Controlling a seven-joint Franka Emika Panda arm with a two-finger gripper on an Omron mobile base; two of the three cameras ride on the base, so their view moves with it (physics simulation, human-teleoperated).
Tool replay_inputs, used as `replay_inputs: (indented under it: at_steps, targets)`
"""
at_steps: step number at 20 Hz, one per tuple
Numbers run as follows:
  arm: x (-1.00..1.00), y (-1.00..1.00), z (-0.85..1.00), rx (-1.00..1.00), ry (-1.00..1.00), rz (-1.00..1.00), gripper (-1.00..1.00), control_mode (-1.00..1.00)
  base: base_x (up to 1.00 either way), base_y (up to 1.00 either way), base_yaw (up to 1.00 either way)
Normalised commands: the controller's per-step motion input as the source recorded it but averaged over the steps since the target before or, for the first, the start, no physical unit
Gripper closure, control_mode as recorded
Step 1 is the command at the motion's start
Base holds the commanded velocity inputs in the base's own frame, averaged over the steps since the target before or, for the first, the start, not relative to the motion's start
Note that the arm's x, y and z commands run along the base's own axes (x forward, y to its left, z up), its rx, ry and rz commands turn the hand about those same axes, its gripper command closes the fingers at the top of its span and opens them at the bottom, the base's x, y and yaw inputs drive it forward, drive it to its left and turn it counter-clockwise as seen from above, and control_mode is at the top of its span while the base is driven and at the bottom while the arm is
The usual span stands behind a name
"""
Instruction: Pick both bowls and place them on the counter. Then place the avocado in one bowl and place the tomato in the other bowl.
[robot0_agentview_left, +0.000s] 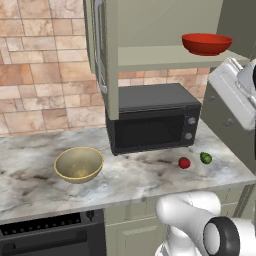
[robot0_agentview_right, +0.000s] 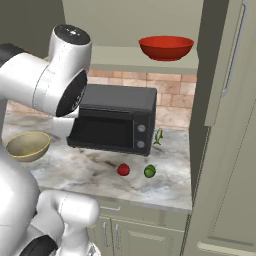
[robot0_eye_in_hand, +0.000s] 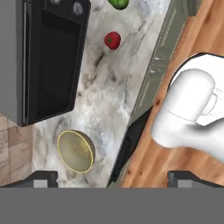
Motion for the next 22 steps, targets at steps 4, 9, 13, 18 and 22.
replay_inputs:
  at_steps: [4,9,13,18,22]
  targets:
    - [-0.15,-0.47,0.27,-0.14,0.0,-0.16,-1.0,-1.0,0.0,0.0,0.0]
    - [-0.01,-0.43,0.3,-0.09,-0.05,-0.26,-1.0,-1.0,0.0,0.0,0.0]
    - [-0.07,-0.31,0.04,-0.06,-0.39,-0.25,-1.0,-1.0,0.0,0.0,0.0]
    - [-0.01,-0.17,-0.09,-0.09,-0.56,-0.22,-1.0,-1.0,0.0,0.0,0.0]
    - [0.09,-0.18,0.04,-0.09,-0.35,-0.21,-1.0,-1.0,0.0,0.0,0.0]
